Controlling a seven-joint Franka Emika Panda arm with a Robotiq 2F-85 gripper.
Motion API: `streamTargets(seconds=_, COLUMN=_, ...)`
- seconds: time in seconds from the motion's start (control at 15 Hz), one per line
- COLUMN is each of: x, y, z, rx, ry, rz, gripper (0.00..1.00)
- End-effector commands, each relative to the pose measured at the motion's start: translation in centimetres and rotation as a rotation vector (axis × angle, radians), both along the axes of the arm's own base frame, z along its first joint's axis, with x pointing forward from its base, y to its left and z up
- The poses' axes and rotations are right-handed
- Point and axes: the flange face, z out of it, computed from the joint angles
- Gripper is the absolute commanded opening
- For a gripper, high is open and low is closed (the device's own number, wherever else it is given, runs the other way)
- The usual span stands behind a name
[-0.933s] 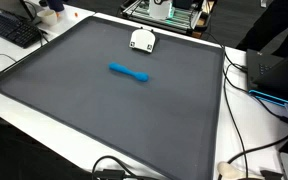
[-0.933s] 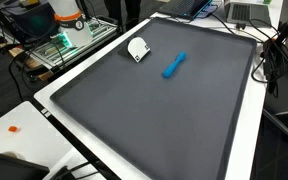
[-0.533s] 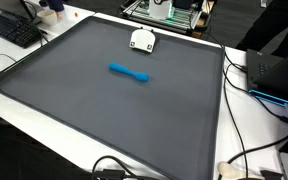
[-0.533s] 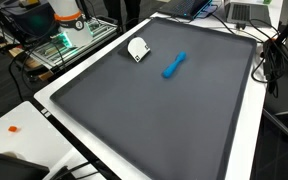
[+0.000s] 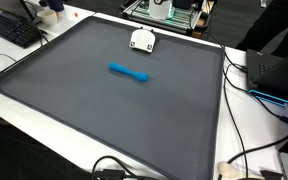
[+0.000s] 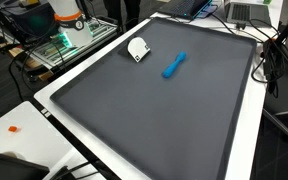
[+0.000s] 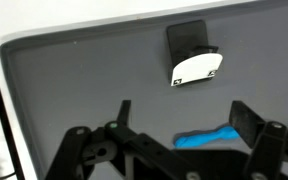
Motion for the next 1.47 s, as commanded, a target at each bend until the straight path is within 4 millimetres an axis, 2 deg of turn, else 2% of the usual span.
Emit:
streamTargets(seconds=0.0, x=-2.1, y=2.3, z=-2.3, rx=0.063, ry=0.010, rz=-0.194, gripper=1.00)
streamTargets(seconds=0.47, x=-3.0, y=6.7, z=-8.1, rx=0.120, ry=0.023, rz=-0.564, gripper=1.00)
streamTargets(seconds=0.73, x=-3.1, y=8.8, z=-11.3, rx=0.093, ry=0.033, rz=-0.693, gripper=1.00)
streamTargets(seconds=1.0, x=-3.6, y=10.2, z=-14.0, rx=0.073, ry=0.067, rz=-0.785, gripper=1.00)
streamTargets(seconds=1.4, x=-4.6, y=11.3, z=-17.6, rx=0.085, ry=0.130, rz=-0.888, gripper=1.00)
